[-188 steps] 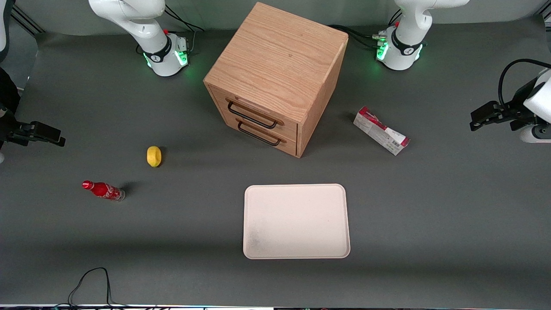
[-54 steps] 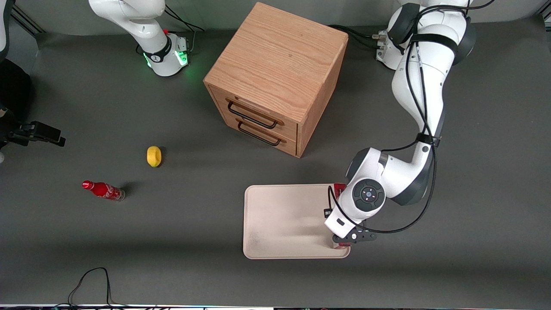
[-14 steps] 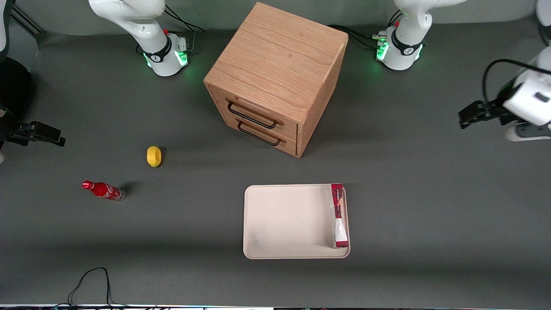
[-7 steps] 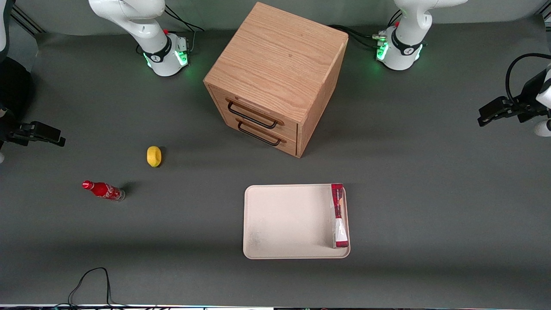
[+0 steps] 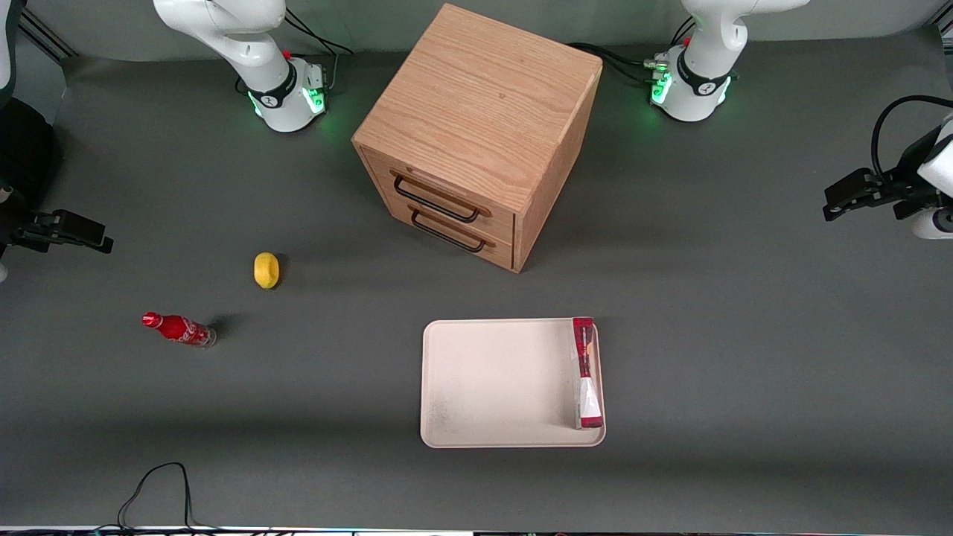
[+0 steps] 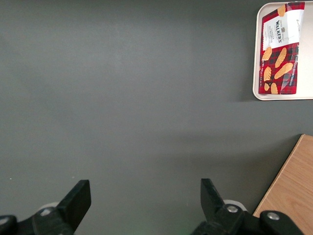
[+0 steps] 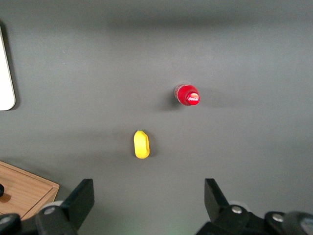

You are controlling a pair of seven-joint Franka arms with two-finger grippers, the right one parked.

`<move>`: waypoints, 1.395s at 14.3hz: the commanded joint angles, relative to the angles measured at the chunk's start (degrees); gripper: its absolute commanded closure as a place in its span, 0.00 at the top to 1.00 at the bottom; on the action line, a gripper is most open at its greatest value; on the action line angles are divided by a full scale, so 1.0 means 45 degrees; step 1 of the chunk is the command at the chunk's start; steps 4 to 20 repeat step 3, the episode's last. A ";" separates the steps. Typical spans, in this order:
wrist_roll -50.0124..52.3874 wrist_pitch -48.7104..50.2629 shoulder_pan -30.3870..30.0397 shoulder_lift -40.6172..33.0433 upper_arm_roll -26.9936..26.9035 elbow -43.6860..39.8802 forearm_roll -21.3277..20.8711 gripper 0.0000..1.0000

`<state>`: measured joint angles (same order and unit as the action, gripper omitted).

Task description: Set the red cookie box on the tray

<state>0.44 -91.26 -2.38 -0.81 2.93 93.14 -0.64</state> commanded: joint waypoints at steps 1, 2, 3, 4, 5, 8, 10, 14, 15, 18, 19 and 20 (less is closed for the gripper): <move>-0.0175 0.0007 0.0178 0.0004 -0.0086 -0.0093 0.0083 1.00; -0.0175 0.0026 0.0197 0.0004 -0.0066 -0.0054 0.0083 1.00; -0.0156 0.0046 0.0197 0.0004 -0.0066 -0.0054 0.0083 1.00; -0.0156 0.0046 0.0197 0.0004 -0.0066 -0.0054 0.0083 1.00; -0.0156 0.0046 0.0197 0.0004 -0.0066 -0.0054 0.0083 1.00; -0.0156 0.0046 0.0197 0.0004 -0.0066 -0.0054 0.0083 1.00; -0.0156 0.0046 0.0197 0.0004 -0.0066 -0.0054 0.0083 1.00; -0.0156 0.0046 0.0197 0.0004 -0.0066 -0.0054 0.0083 1.00; -0.0156 0.0046 0.0197 0.0004 -0.0066 -0.0054 0.0083 1.00; -0.0156 0.0046 0.0197 0.0004 -0.0066 -0.0054 0.0083 1.00; -0.0156 0.0046 0.0197 0.0004 -0.0066 -0.0054 0.0083 1.00; -0.0156 0.0046 0.0197 0.0004 -0.0066 -0.0054 0.0083 1.00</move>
